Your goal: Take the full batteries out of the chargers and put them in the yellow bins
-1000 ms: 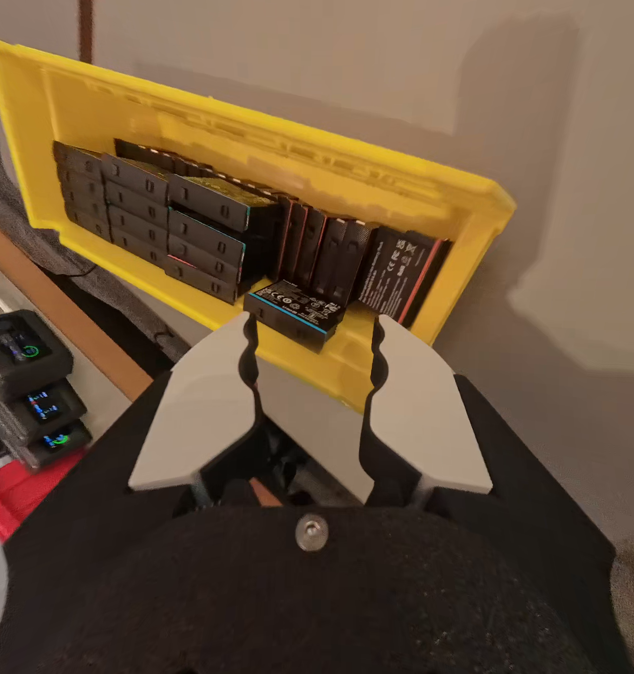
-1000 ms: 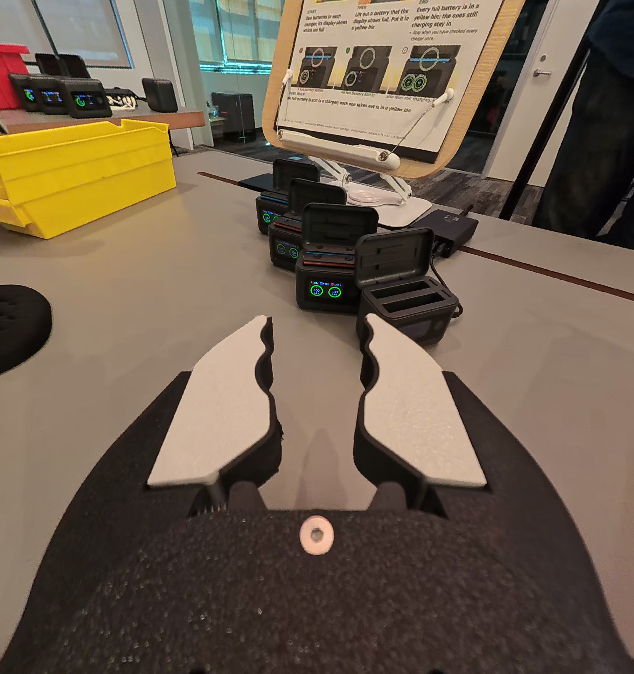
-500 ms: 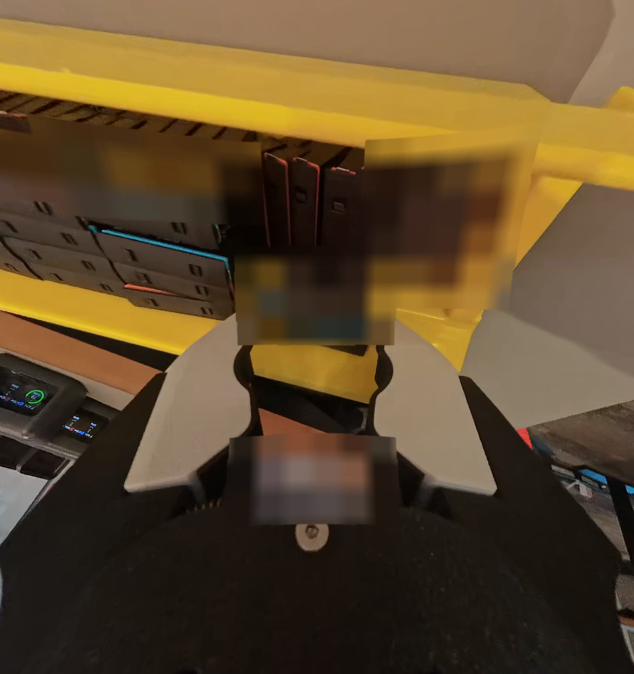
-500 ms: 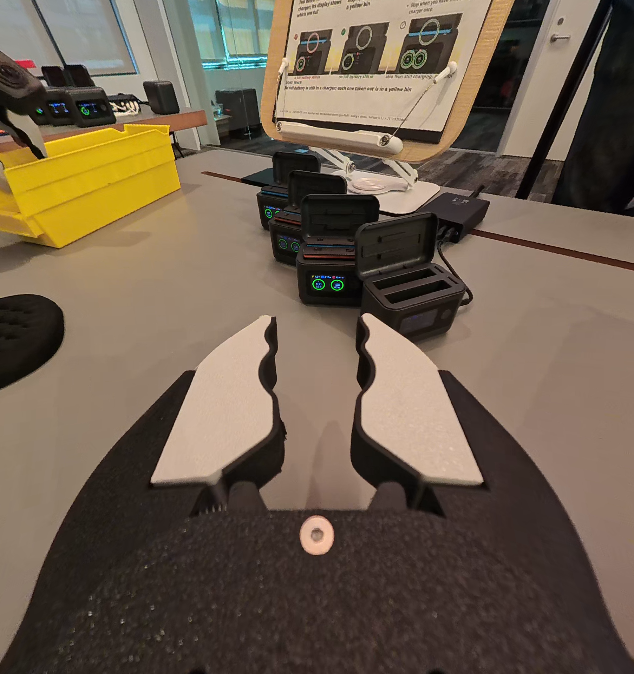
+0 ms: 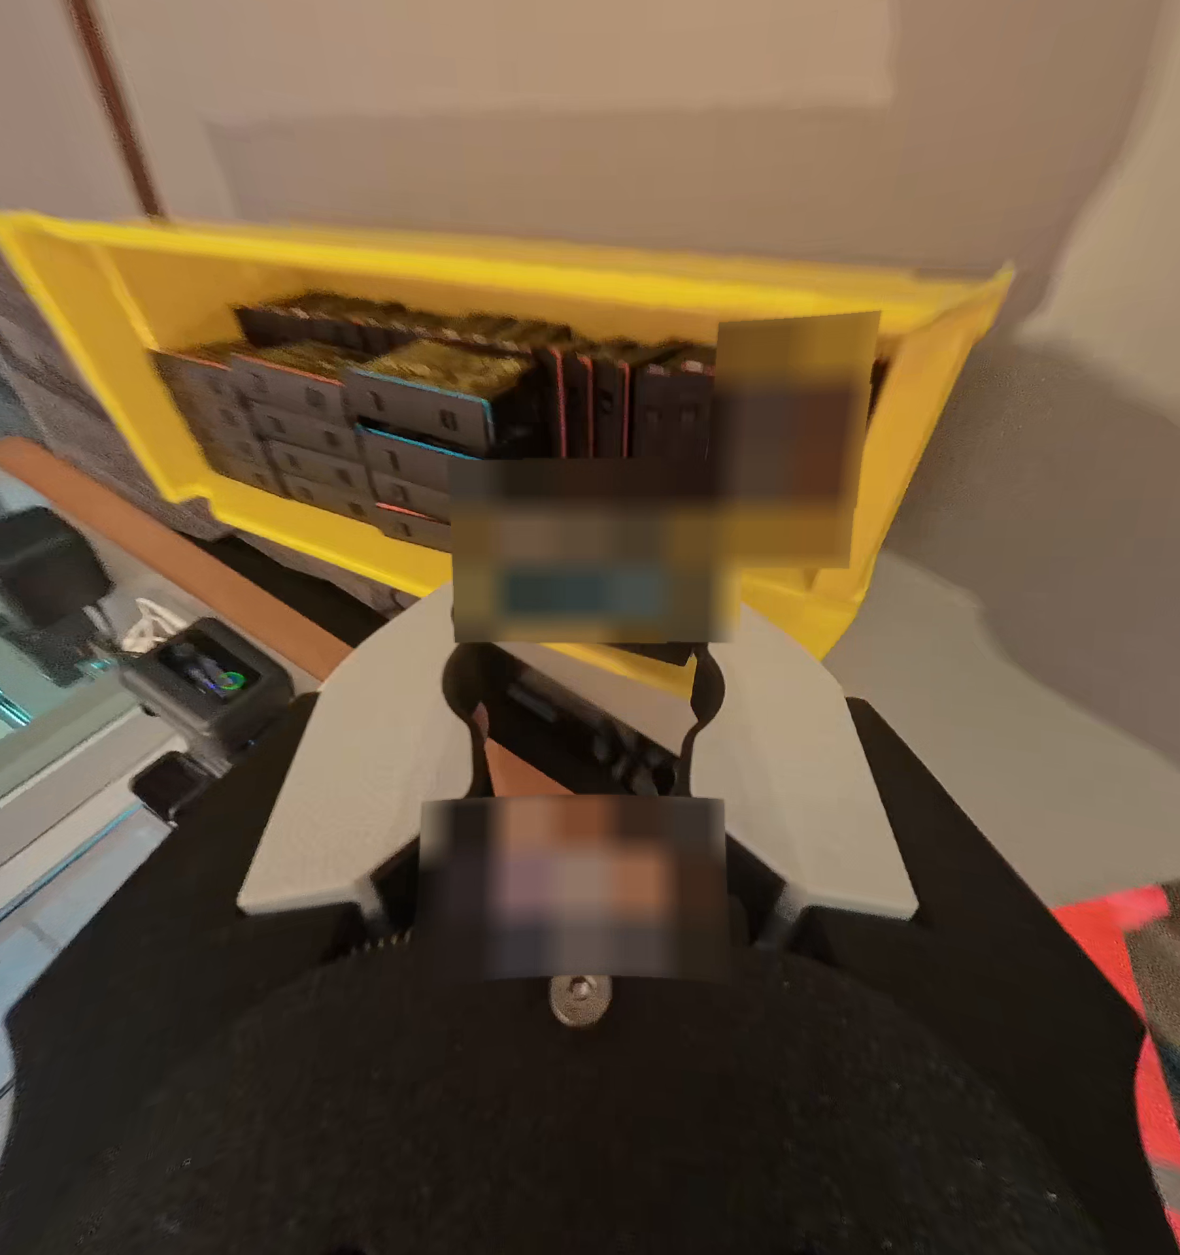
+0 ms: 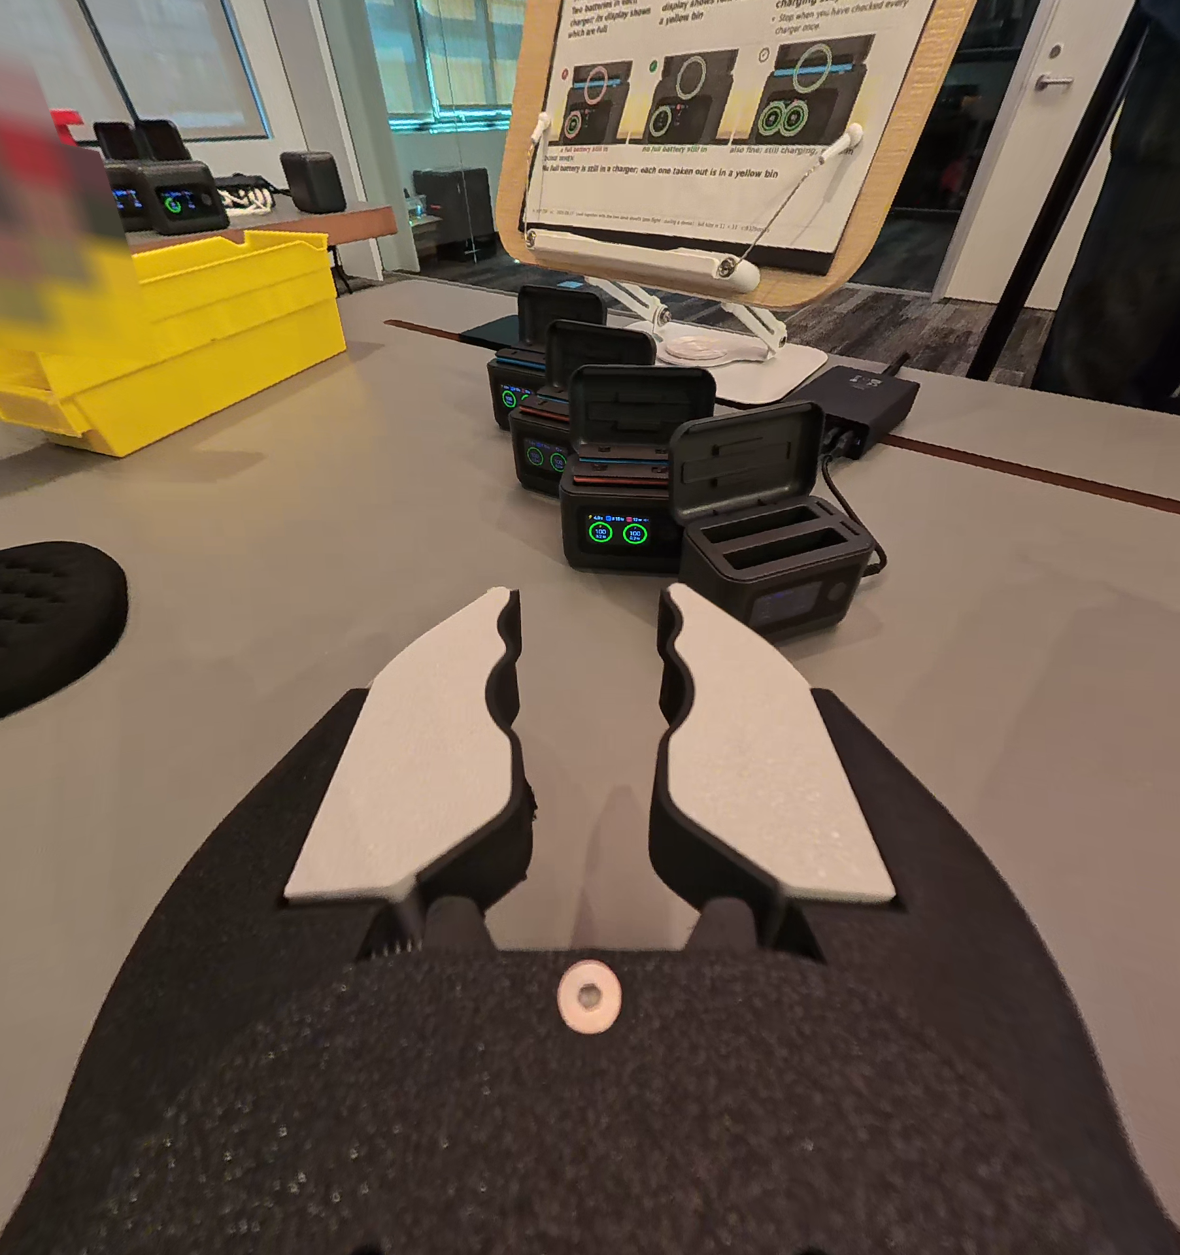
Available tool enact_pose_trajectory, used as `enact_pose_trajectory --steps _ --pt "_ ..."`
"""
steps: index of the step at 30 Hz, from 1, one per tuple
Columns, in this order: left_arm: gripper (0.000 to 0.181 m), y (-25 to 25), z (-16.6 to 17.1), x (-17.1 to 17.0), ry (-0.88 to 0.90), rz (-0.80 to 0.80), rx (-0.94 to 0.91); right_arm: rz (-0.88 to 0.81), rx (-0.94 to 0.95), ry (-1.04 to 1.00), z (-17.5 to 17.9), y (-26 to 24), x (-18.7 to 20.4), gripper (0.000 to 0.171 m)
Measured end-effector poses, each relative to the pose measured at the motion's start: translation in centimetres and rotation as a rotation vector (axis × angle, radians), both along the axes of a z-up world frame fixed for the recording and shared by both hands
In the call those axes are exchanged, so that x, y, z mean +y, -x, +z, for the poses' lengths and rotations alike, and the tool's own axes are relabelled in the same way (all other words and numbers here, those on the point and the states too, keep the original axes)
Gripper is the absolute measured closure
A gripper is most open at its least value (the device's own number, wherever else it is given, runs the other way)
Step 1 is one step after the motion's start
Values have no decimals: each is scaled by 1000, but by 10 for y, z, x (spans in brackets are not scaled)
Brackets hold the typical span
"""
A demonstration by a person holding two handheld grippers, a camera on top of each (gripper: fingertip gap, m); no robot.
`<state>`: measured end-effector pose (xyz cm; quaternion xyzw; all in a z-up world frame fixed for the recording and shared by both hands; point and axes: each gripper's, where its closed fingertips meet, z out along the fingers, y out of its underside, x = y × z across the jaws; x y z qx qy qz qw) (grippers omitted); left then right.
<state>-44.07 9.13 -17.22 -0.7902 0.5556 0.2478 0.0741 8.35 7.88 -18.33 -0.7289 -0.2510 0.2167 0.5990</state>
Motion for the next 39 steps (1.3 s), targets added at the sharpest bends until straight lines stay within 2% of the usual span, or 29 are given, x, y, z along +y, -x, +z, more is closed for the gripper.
enact_pose_trajectory --steps 1,5,9,15,20,24,26,30,33,36,39 --pt "120 -12 9 0 -50 -25 -41 3 -5 -7 1 1 -1 133" --pt "120 -89 44 -8 -232 -192 -258 45 -13 -21 4 9 -6 133" --pt "120 -183 64 -32 -324 -403 -485 184 65 5 17 36 -23 133" --pt "120 -315 71 -78 -335 -693 -815 559 165 109 45 91 -71 130" --pt "121 -388 71 -110 -286 -876 -976 802 298 248 71 110 -101 119" --pt "120 -422 71 -130 -257 -970 -1045 900 361 359 76 116 -118 113" --pt "120 -431 71 -135 -268 -995 -1058 935 388 385 78 118 -125 122" --pt "120 -439 72 -134 -292 -1008 -1065 982 462 419 86 116 -134 155" --pt "121 -442 79 -130 -323 -989 -1109 968 521 409 93 113 -130 155" --pt "118 -442 88 -124 -363 -913 -1233 934 634 362 106 104 -123 157" --pt "120 -440 98 -119 -338 -743 -1482 851 732 263 116 92 -111 157"
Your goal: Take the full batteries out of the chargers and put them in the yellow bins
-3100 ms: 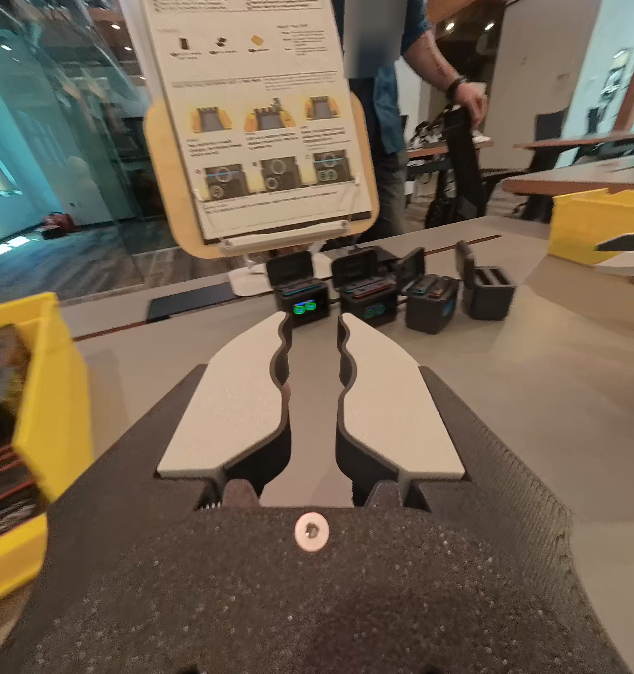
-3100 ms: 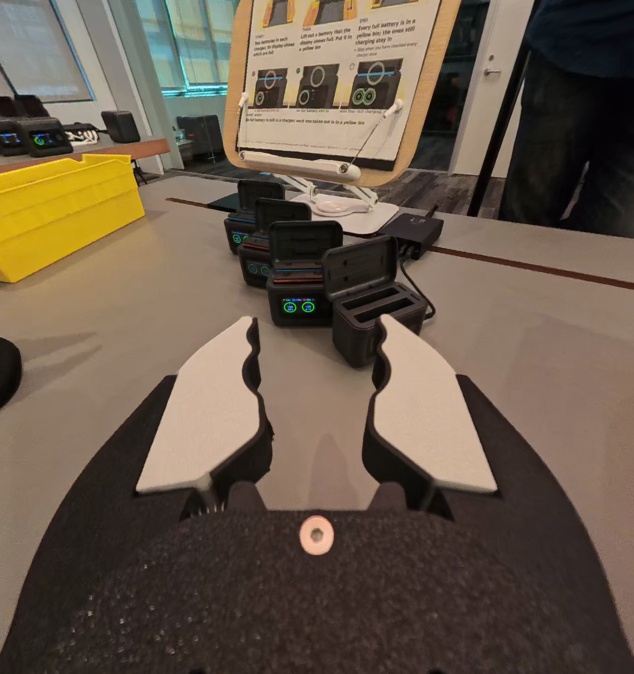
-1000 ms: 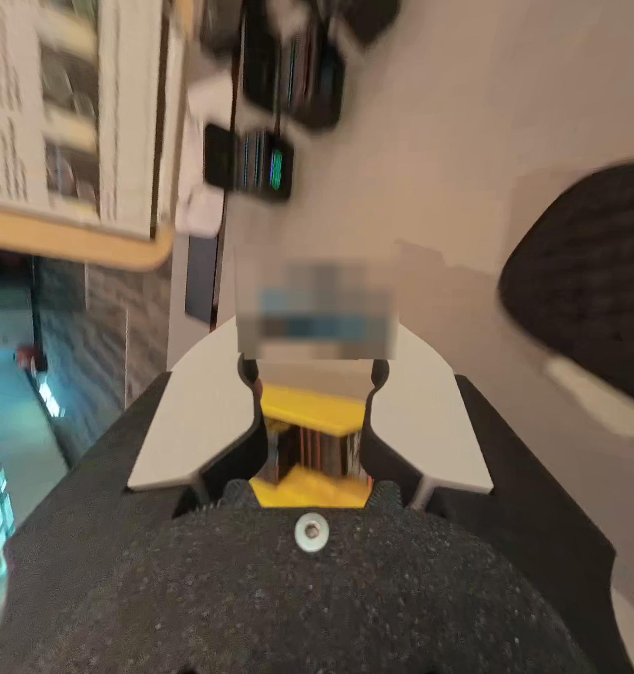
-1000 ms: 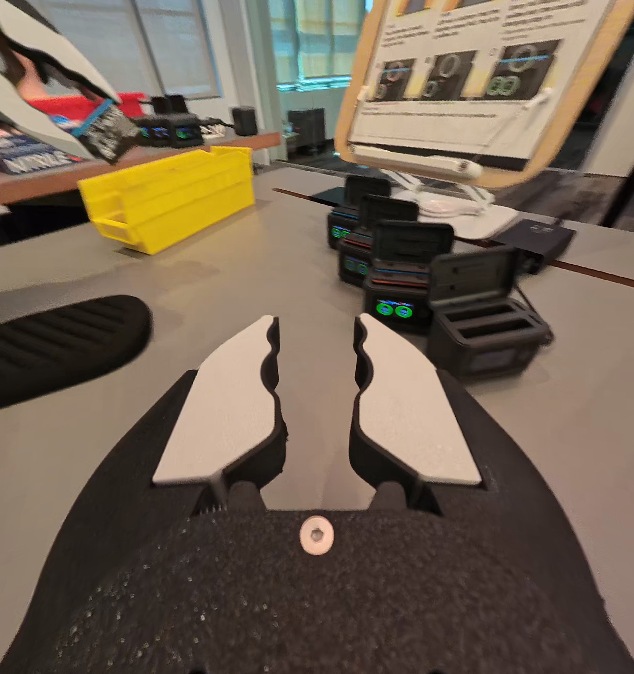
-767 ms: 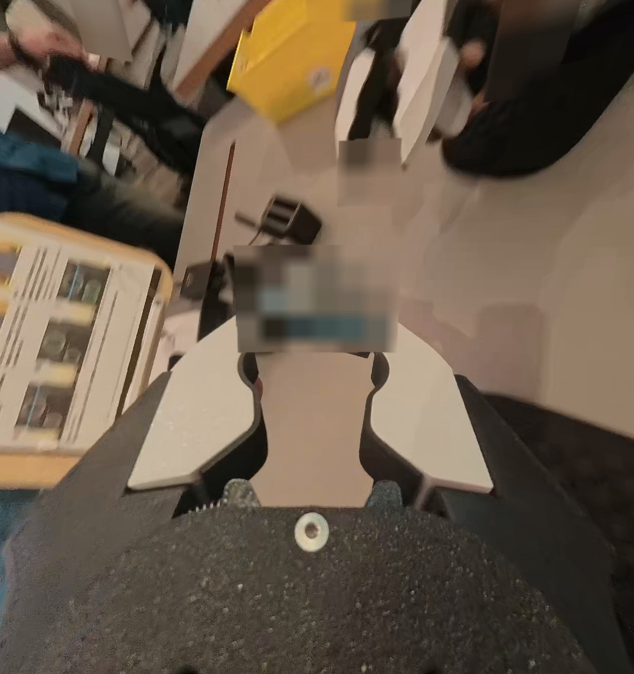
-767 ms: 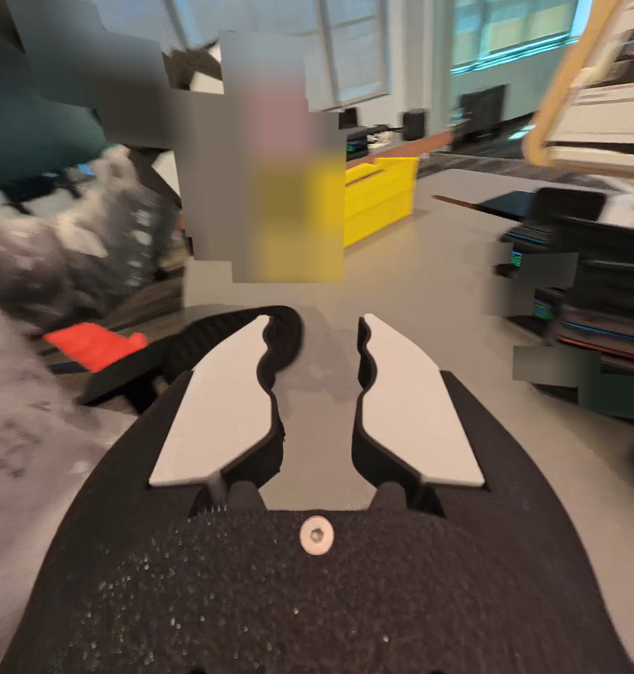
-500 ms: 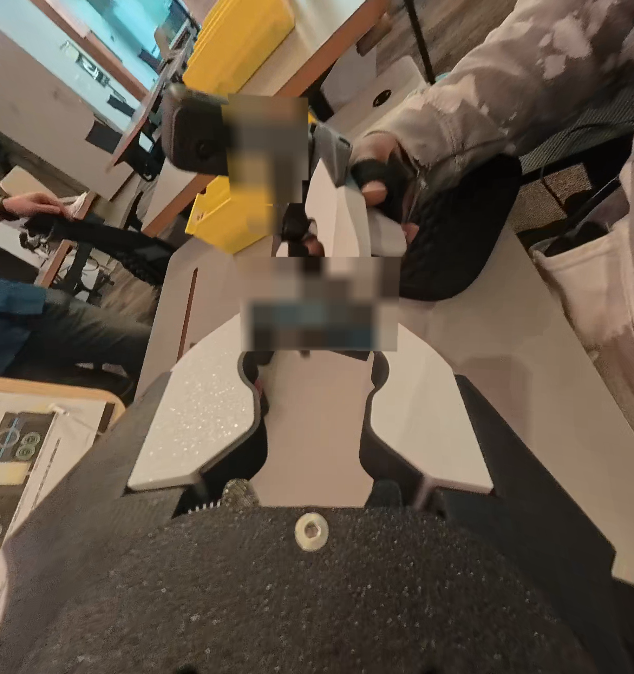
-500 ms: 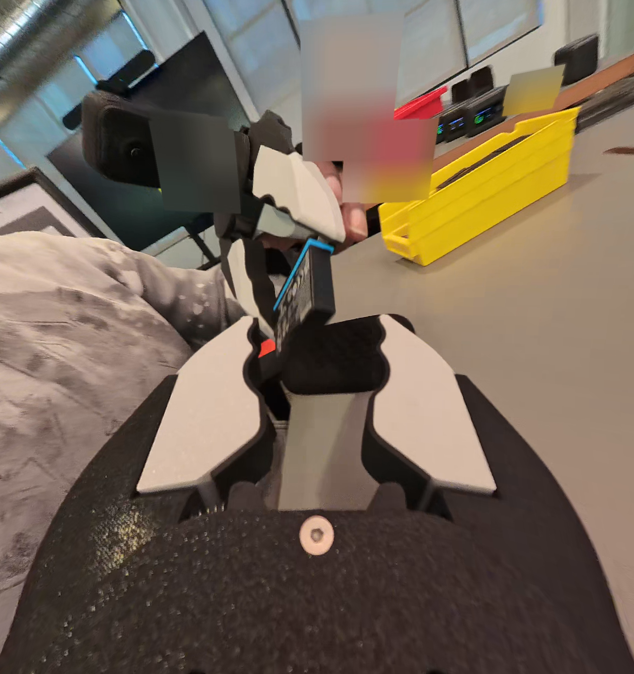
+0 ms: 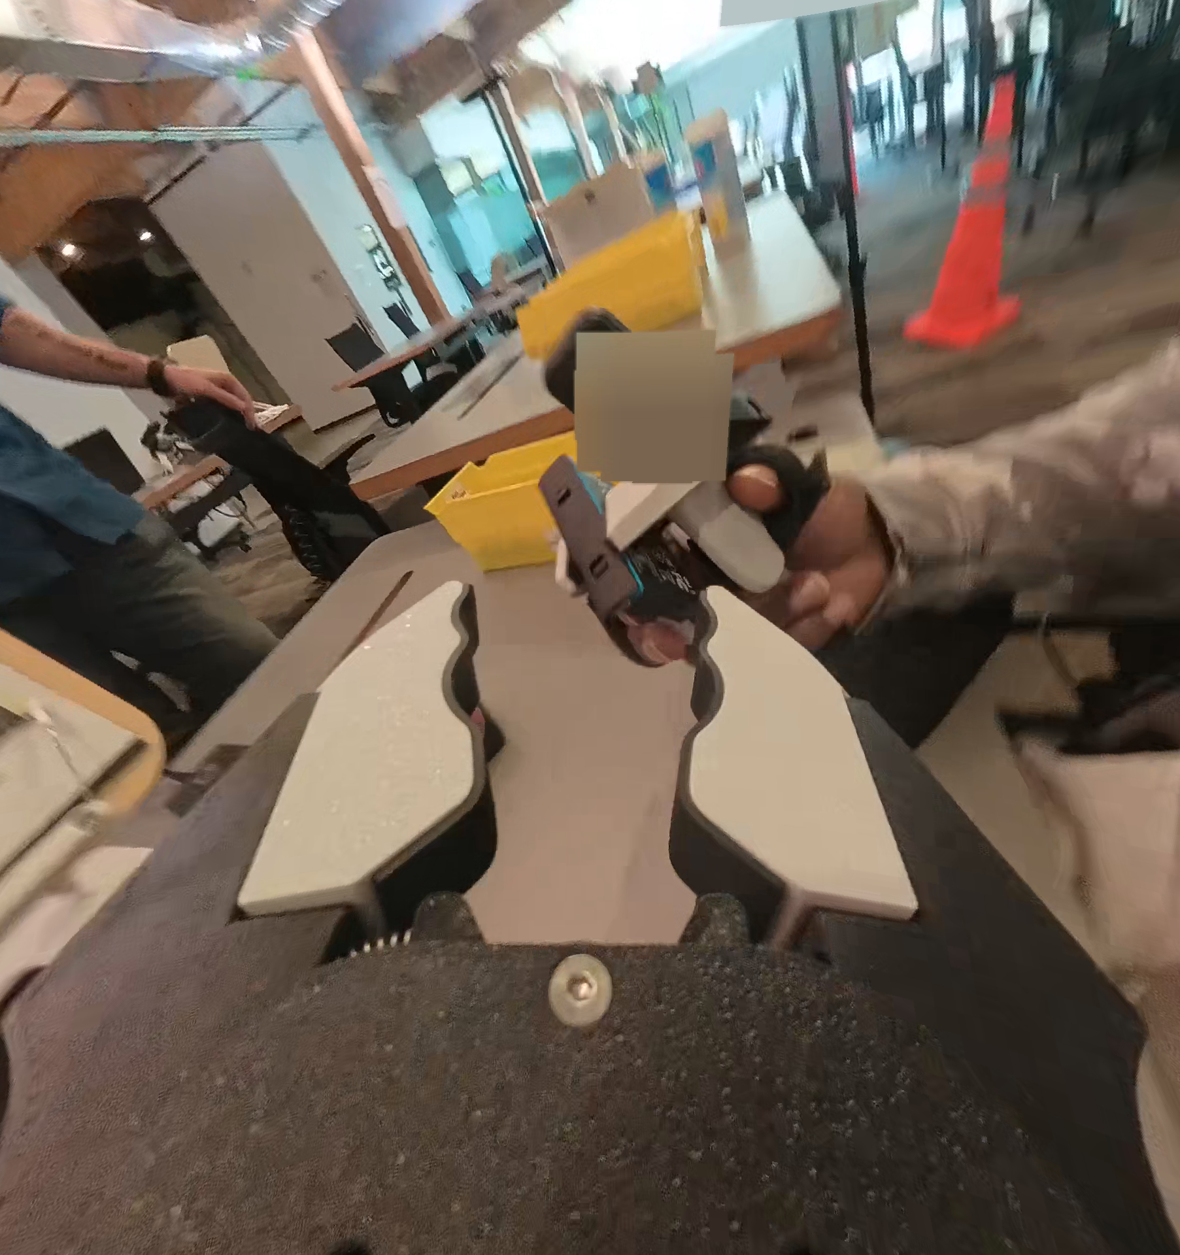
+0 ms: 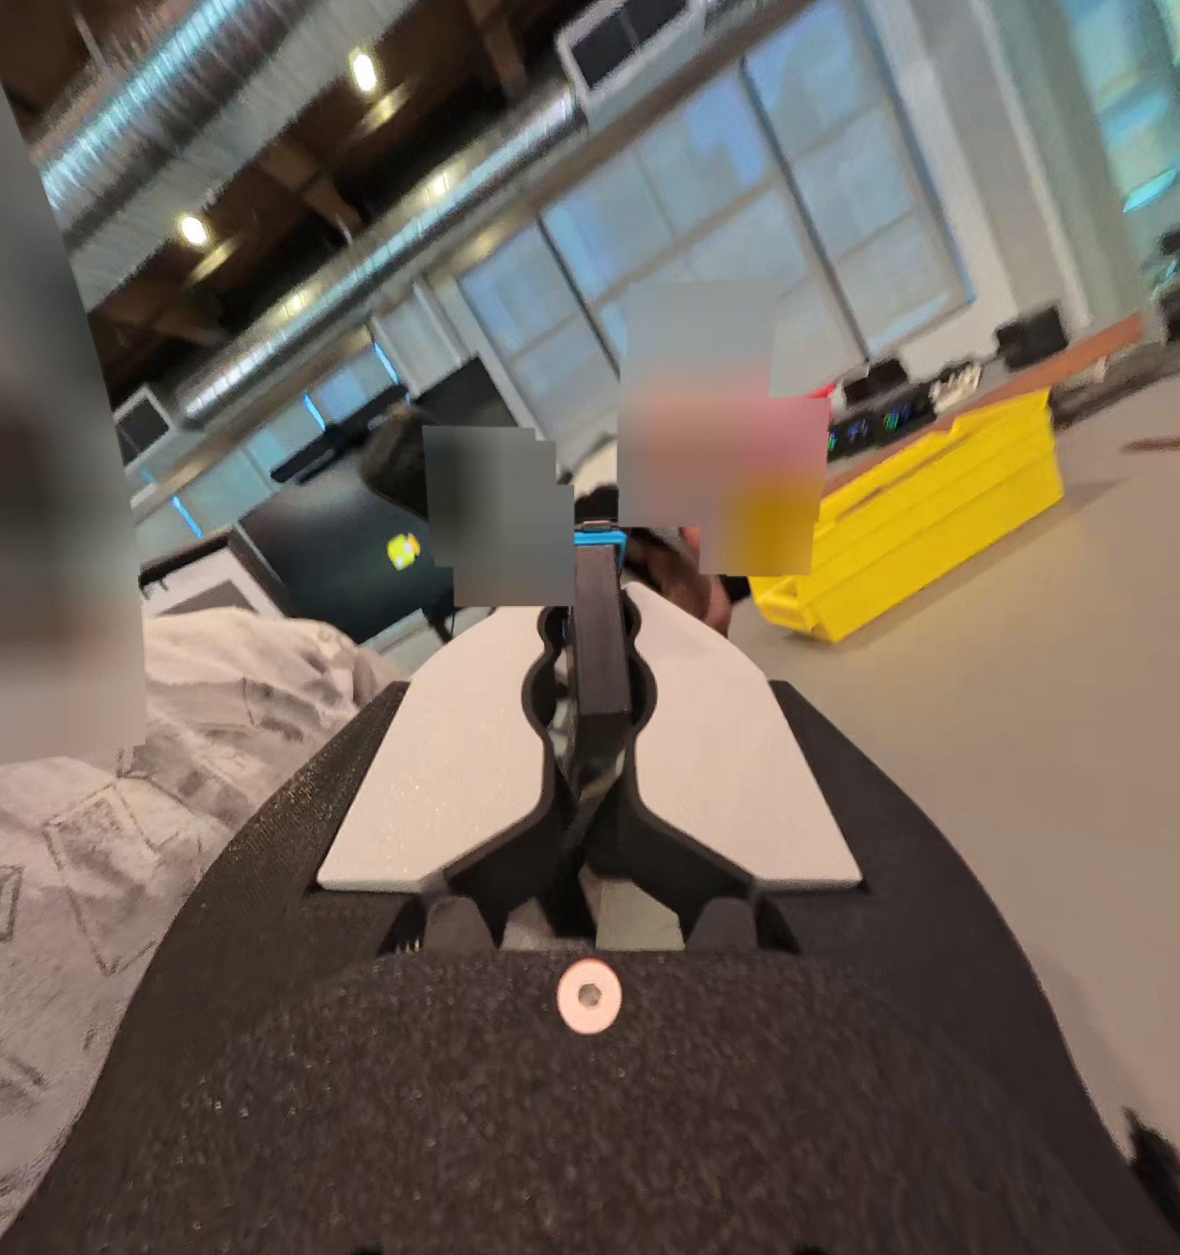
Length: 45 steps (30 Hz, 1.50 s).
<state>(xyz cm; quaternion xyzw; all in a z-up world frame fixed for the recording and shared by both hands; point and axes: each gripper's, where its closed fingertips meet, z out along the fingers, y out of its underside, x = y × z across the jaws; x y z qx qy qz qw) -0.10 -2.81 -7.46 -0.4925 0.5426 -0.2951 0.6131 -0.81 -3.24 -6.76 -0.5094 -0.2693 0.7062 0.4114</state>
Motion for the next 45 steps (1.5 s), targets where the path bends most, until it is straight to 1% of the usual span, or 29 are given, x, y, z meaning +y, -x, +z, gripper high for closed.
enact_pose_trajectory --steps 4,7,9,12,15,17,20,24,27,30,33,36,37,38,39,43,45 --pt "131 -4 -3 3 248 12 -198 -101 144 -16 14 -13 8 157" --pt "143 -12 -3 -2 407 -26 -323 -140 222 -53 24 -15 8 157" --pt "151 -15 0 -5 450 -46 -381 -173 222 -94 24 -11 6 157" --pt "167 -16 2 -7 460 -53 -421 -196 204 -135 19 -3 3 157" --pt "169 -14 -1 -9 485 -67 -409 -193 201 -153 17 0 0 157" --pt "170 -12 -3 -13 491 -89 -387 -157 172 -168 15 2 -4 157" --pt "169 -6 -8 -16 423 -76 -318 -86 14 -237 7 4 -9 154" --pt "170 8 -16 -12 347 -11 -211 -80 -339 -471 -6 -5 -6 142" --pt "170 12 -30 -6 272 66 -77 -47 -642 -677 -14 -8 -3 141" --pt "170 11 -42 -4 210 115 26 55 -907 -848 -26 -5 -6 140" --pt "170 6 -50 -6 187 133 73 125 -1093 -974 -39 -4 -2 139" --pt "170 3 -57 -7 180 145 94 176 -1200 -1025 -51 -5 5 140" --pt "170 3 -59 -5 176 157 103 204 -1223 -1035 -56 -6 5 143" --pt "170 3 -61 -4 172 166 109 230 -1235 -1044 -60 -7 3 150" --pt "170 3 -62 -4 174 164 110 244 -1240 -1050 -64 -7 3 157" --pt "170 1 -60 -5 194 157 33 261 -1186 -1046 -66 -8 2 157" --pt "168 4 -58 0 191 182 -6 269 -1173 -1057 -63 -14 9 157"
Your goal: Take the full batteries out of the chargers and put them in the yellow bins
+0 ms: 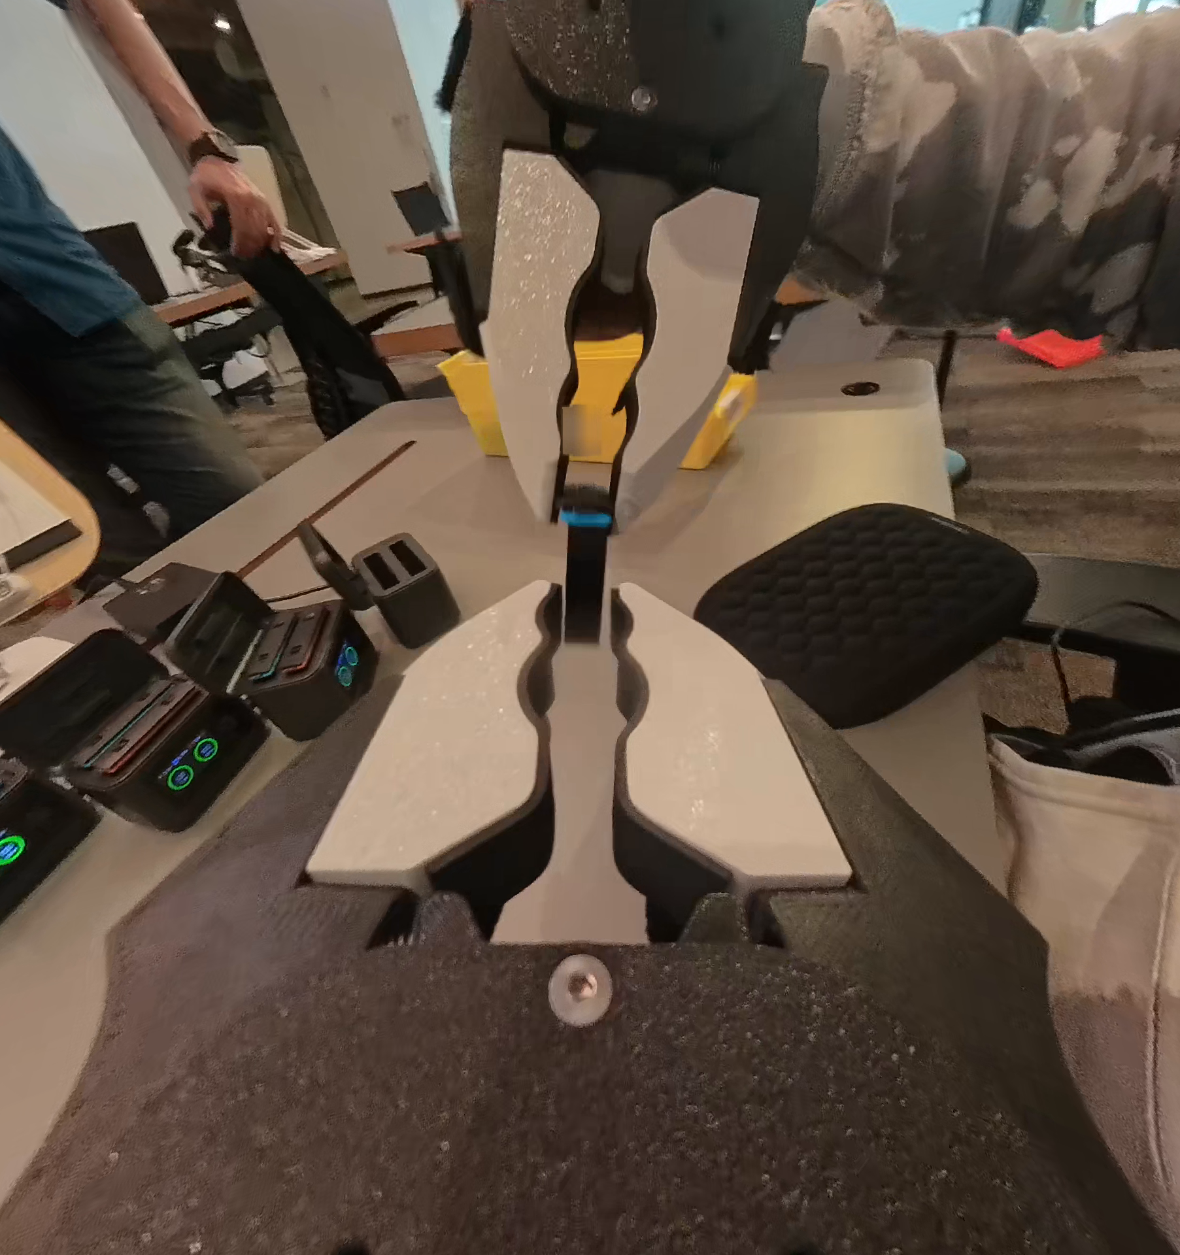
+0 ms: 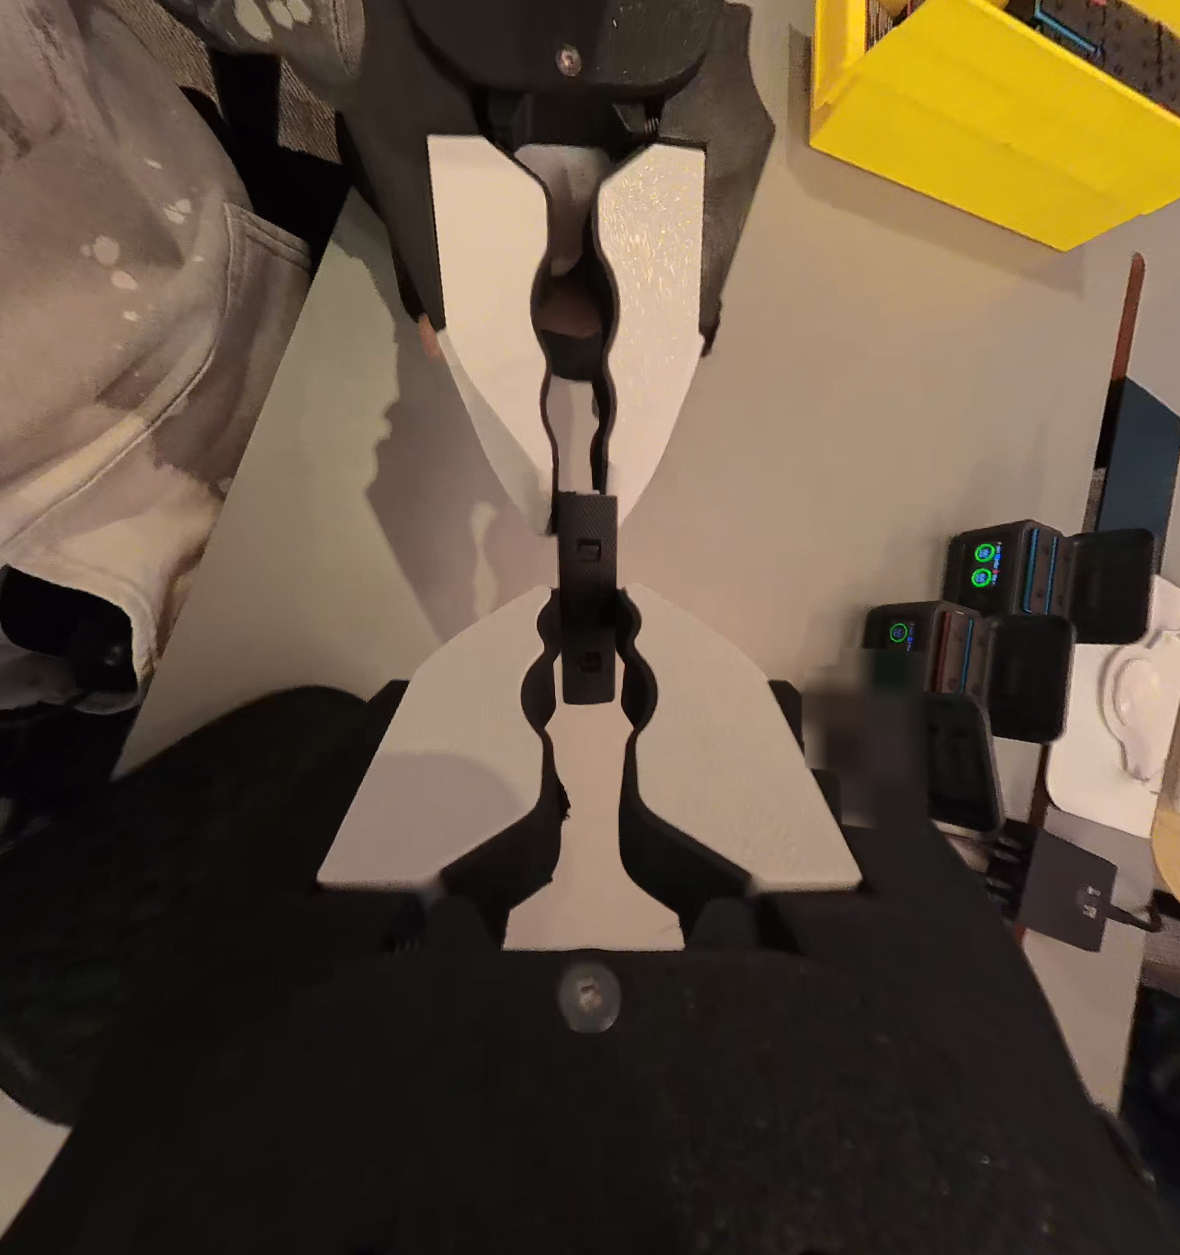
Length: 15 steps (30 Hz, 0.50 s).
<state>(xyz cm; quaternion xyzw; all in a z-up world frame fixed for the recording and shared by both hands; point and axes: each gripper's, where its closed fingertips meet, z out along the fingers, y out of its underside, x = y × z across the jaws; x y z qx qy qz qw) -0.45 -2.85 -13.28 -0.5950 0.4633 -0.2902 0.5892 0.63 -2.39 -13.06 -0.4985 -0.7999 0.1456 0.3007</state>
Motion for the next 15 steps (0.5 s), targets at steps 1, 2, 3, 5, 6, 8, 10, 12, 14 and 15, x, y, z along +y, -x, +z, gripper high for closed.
enact_pose_trajectory --steps 1,2,3,5,6,8,10,12,14,15 --pt "164 4 0 4 9 20 -18 -2 -4 -17 2 -6 8 157" --pt "163 8 1 8 32 41 -47 -11 -7 -40 5 -12 20 157" --pt "163 14 2 12 63 61 -86 -22 -9 -60 8 -20 33 157" --pt "162 30 3 22 123 120 -166 -46 -32 -102 12 -37 64 157" --pt "162 38 3 28 143 159 -200 -59 -56 -128 13 -46 81 157" --pt "162 56 -1 39 163 249 -243 -76 -122 -167 10 -64 113 157" --pt "163 74 -5 48 174 341 -272 -83 -186 -180 3 -79 141 157" --pt "163 89 -8 54 183 418 -300 -77 -242 -192 -4 -89 164 157" --pt "164 102 -13 58 184 481 -310 -61 -290 -201 -10 -94 182 157" --pt "164 108 -16 59 178 510 -306 -51 -311 -202 -14 -95 188 157"
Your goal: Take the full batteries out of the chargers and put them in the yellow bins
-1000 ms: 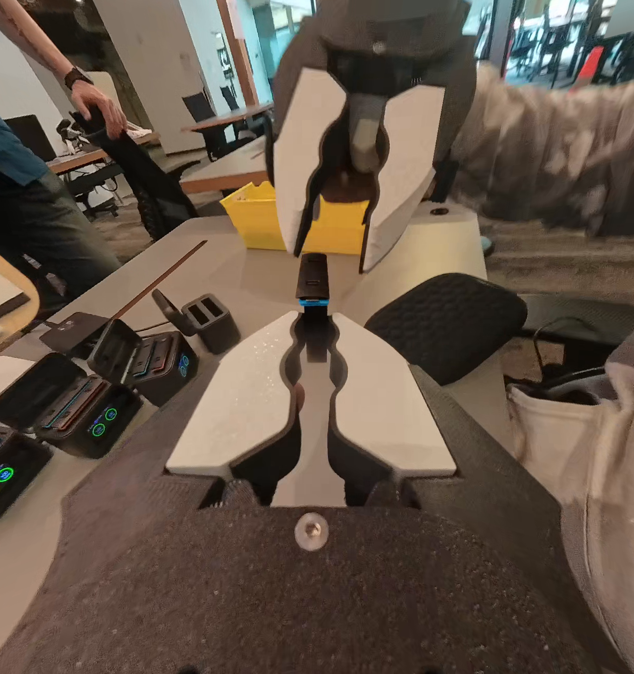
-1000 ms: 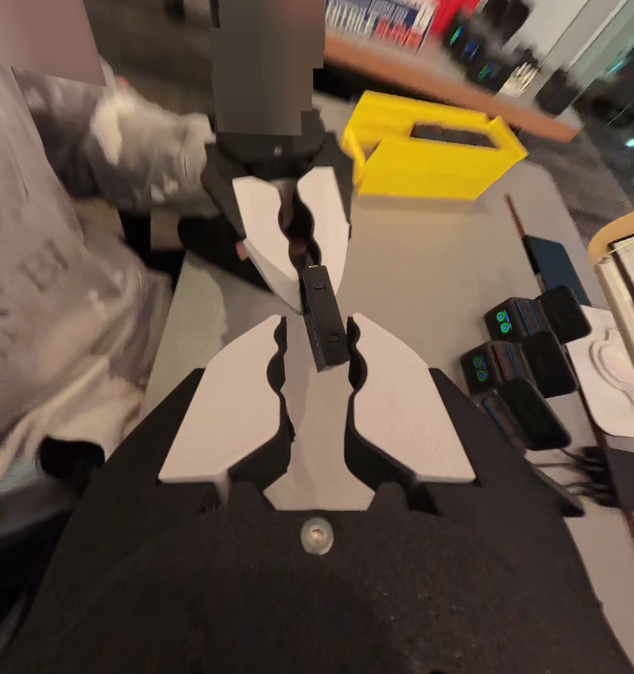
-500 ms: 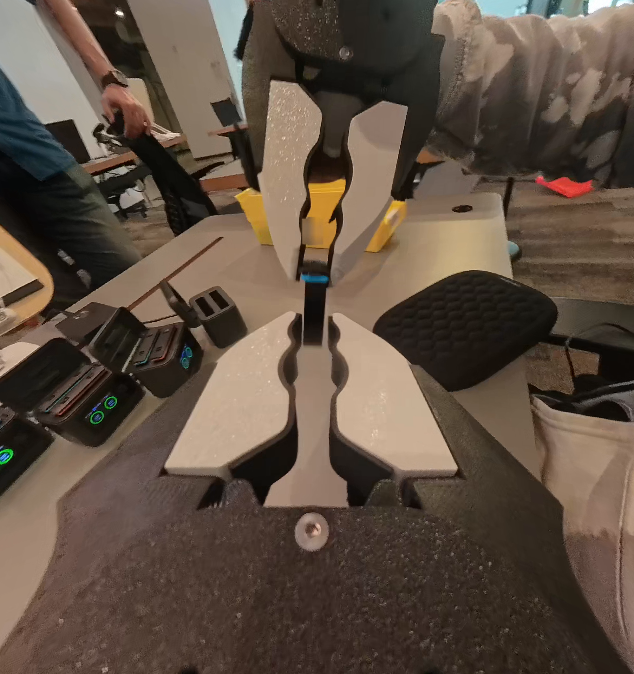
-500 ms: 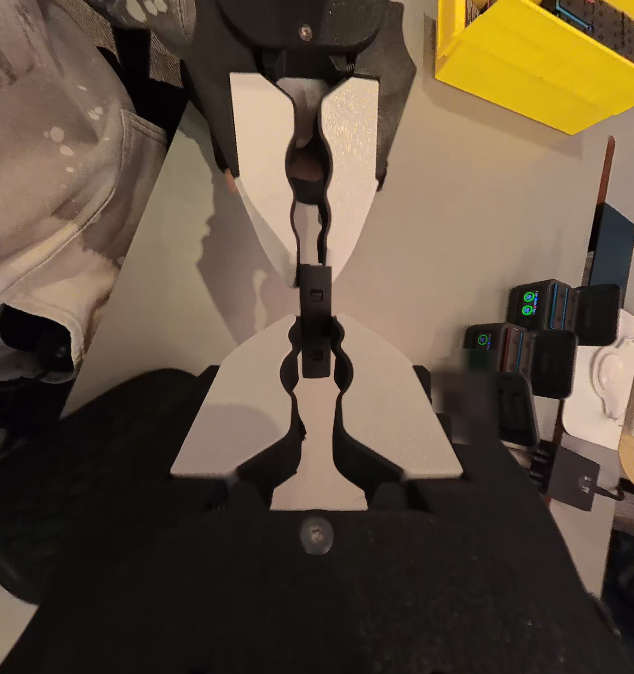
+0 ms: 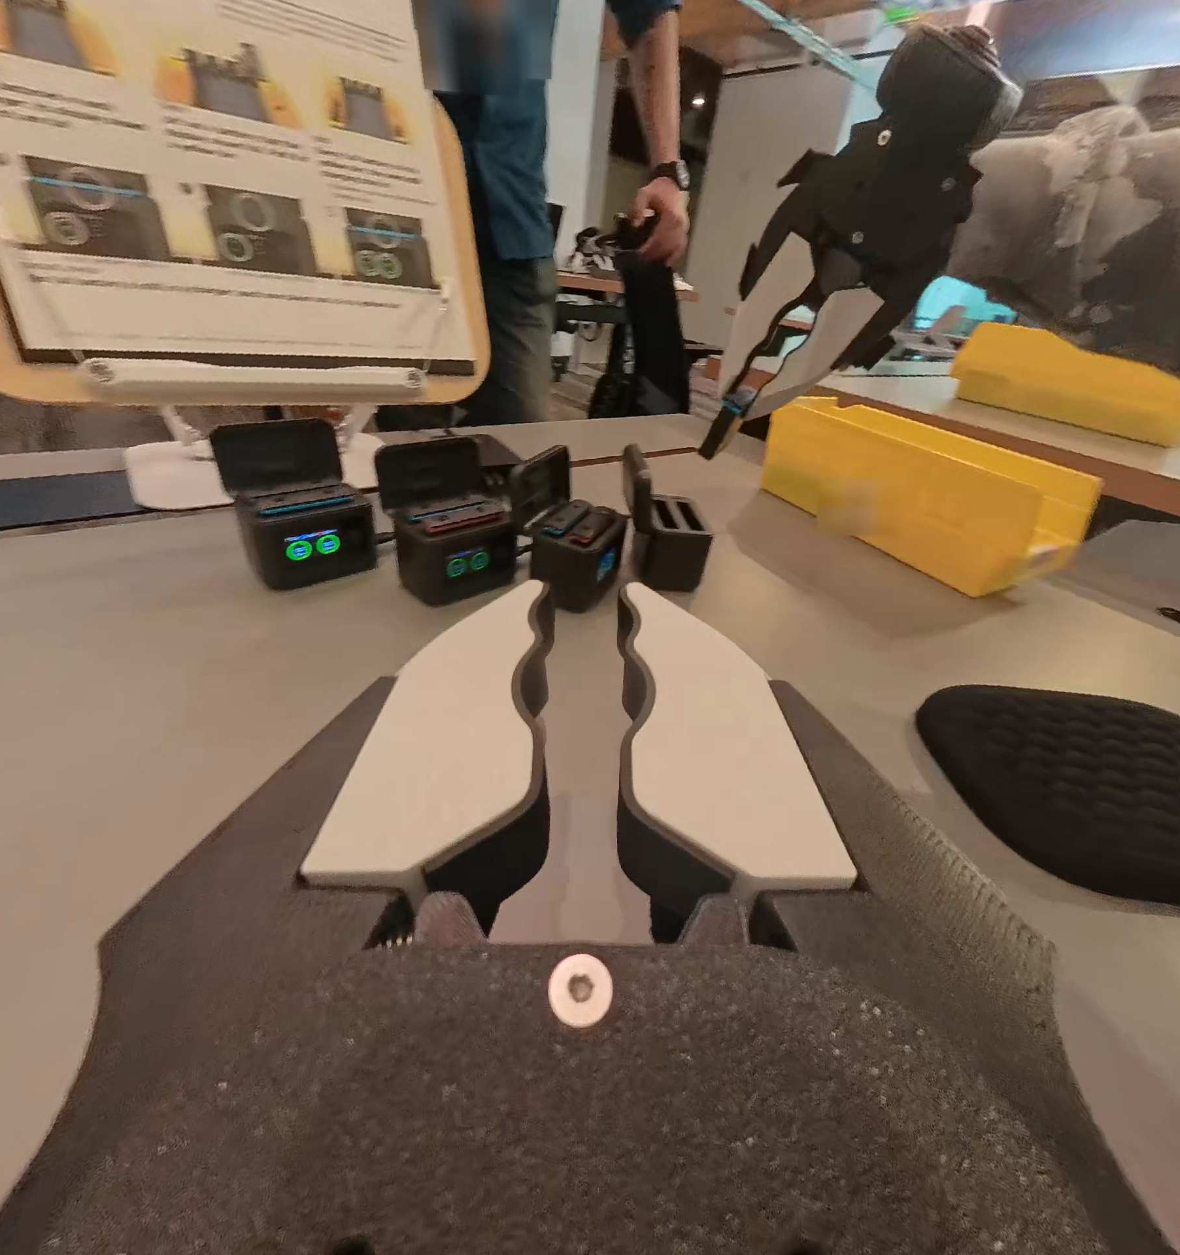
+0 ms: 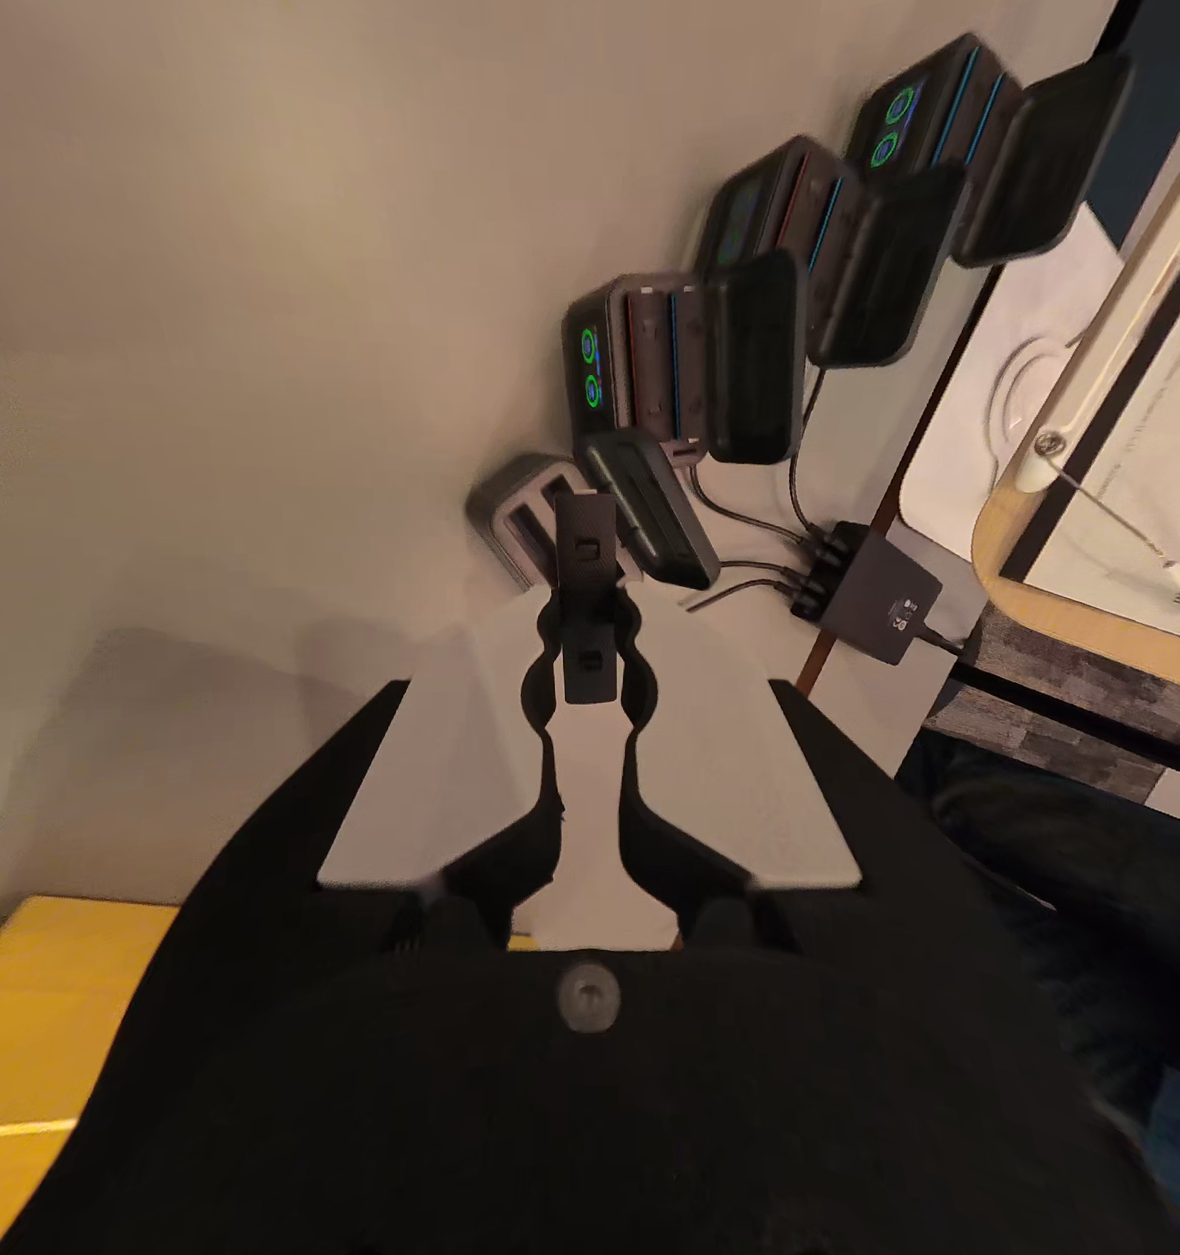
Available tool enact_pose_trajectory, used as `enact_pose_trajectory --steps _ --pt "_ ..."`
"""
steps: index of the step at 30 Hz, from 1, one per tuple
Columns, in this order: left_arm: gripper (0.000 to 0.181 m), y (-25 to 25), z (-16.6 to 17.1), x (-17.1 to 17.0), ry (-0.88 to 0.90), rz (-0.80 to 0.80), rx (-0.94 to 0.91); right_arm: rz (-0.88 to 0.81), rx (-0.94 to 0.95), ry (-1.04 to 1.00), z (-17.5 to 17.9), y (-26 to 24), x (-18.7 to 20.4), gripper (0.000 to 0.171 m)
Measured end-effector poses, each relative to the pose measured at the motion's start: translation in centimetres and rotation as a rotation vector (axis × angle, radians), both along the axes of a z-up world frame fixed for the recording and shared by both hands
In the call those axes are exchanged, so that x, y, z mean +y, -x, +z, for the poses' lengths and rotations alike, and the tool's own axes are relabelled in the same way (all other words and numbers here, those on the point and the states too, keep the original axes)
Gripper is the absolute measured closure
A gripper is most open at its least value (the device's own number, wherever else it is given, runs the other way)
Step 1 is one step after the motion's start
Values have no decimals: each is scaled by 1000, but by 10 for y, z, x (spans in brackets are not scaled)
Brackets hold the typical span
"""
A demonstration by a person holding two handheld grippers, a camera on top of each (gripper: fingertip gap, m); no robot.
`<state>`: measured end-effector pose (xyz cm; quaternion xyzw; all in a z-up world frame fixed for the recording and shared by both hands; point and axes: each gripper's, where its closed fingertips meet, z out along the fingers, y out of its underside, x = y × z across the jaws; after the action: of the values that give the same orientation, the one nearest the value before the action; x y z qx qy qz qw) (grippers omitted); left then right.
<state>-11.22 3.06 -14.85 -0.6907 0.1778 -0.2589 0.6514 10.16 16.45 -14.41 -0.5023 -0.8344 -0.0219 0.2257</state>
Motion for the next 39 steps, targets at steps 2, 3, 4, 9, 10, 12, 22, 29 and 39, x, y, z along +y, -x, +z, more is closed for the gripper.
enact_pose_trajectory --steps 2,3,4,9,10,12,22,29,39 --pt "165 6 -7 1 7 31 16 22 -41 8 -6 0 9 157" --pt "166 7 -9 1 9 40 19 36 -62 12 -9 0 12 157" --pt "166 8 -10 1 6 45 20 51 -82 12 -13 1 15 157" --pt "168 8 -13 4 7 69 49 125 -155 22 -27 6 21 157" --pt "168 7 -14 4 8 72 57 141 -165 22 -29 7 22 157" --pt "168 7 -15 5 10 75 63 175 -180 24 -33 10 24 157" --pt "170 11 -19 9 21 109 59 325 -285 89 -53 16 22 156" --pt "172 13 -21 10 41 105 41 402 -339 106 -57 20 25 156" --pt "172 14 -21 10 47 97 24 338 -355 134 -69 17 27 155"
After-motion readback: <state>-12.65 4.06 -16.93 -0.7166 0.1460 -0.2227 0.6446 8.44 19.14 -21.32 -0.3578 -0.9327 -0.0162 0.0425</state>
